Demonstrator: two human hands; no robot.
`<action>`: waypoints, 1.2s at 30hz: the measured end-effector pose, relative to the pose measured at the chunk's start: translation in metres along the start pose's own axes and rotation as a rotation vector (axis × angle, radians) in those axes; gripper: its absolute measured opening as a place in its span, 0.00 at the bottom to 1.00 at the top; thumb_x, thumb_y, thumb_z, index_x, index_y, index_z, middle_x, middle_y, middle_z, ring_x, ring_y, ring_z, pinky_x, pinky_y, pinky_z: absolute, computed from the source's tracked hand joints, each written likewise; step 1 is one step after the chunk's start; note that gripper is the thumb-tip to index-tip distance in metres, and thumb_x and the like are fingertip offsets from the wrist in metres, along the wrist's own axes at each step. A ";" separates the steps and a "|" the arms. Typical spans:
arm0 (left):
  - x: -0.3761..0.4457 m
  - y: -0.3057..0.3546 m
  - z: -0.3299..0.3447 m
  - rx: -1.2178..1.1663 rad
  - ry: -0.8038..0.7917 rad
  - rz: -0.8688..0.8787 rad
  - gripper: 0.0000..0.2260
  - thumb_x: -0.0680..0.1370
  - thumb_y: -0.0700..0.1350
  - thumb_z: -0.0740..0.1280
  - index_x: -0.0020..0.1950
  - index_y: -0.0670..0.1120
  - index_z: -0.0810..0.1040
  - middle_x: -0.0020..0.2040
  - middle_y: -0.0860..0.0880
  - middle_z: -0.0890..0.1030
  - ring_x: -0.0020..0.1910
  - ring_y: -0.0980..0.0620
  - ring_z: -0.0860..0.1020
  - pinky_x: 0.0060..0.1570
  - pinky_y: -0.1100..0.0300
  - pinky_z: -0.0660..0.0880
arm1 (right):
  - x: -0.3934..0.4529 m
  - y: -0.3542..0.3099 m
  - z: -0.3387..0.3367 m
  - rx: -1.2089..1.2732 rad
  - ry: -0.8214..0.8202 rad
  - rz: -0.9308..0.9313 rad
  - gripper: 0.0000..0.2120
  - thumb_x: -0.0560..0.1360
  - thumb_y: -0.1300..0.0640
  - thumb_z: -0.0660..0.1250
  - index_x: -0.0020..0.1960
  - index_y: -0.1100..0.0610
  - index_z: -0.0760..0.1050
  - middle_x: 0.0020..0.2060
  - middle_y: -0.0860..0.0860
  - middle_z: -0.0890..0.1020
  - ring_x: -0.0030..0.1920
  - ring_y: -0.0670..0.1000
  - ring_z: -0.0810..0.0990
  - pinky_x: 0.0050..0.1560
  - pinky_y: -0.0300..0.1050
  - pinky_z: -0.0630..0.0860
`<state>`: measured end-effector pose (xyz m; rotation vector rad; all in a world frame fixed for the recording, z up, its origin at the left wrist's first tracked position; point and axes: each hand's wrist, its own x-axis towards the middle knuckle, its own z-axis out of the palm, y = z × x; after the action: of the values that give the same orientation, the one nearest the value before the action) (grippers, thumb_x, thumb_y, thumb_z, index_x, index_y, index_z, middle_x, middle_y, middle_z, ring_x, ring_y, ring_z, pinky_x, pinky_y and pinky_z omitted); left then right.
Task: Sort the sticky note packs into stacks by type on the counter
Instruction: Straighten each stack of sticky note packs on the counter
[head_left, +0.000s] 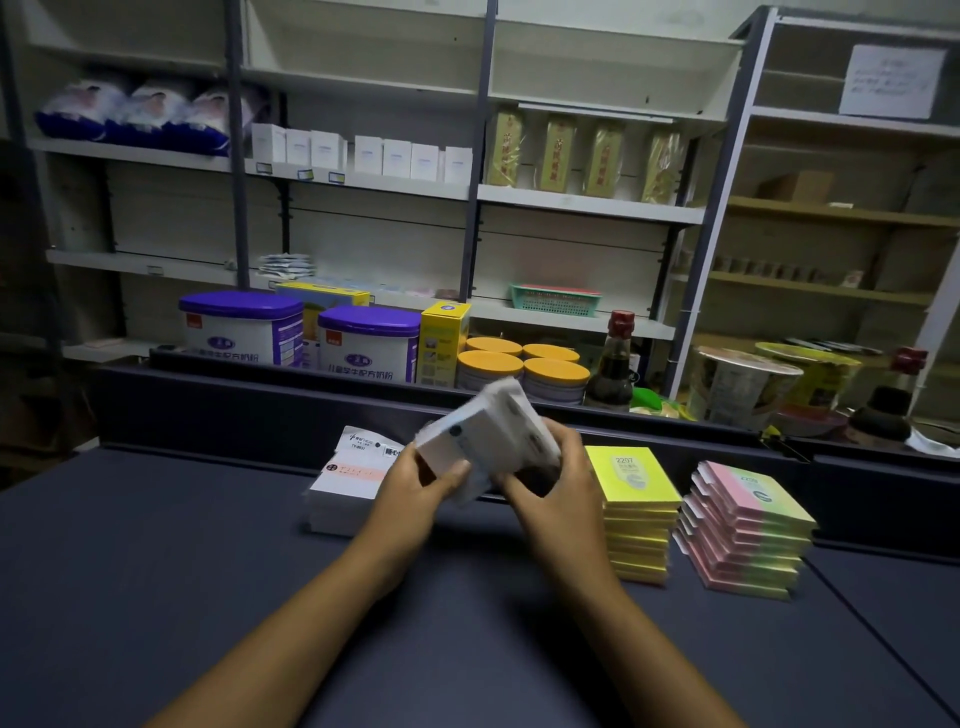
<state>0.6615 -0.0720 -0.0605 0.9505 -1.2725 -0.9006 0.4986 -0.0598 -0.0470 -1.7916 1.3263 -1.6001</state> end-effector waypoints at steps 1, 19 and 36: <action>0.000 0.001 0.001 -0.086 -0.002 -0.026 0.16 0.77 0.39 0.69 0.65 0.42 0.74 0.58 0.44 0.83 0.58 0.50 0.80 0.56 0.59 0.77 | 0.000 -0.001 0.001 0.104 -0.009 0.053 0.31 0.69 0.59 0.78 0.66 0.46 0.68 0.57 0.40 0.78 0.58 0.39 0.77 0.54 0.36 0.78; -0.006 -0.007 0.002 0.472 0.009 0.149 0.26 0.71 0.48 0.69 0.69 0.50 0.71 0.62 0.53 0.78 0.62 0.53 0.76 0.64 0.50 0.73 | 0.006 0.022 0.003 -0.061 -0.156 0.036 0.21 0.71 0.64 0.75 0.61 0.52 0.76 0.53 0.45 0.84 0.55 0.42 0.81 0.57 0.44 0.79; -0.004 -0.026 0.008 0.854 -0.017 0.096 0.22 0.76 0.34 0.59 0.67 0.50 0.74 0.57 0.44 0.83 0.62 0.43 0.75 0.64 0.61 0.59 | 0.001 0.039 0.013 -0.323 -0.207 0.083 0.19 0.73 0.64 0.67 0.63 0.55 0.73 0.59 0.53 0.80 0.61 0.53 0.78 0.62 0.54 0.76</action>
<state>0.6527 -0.0779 -0.0864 1.5153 -1.7385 -0.2571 0.4955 -0.0825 -0.0812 -1.9921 1.6043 -1.1717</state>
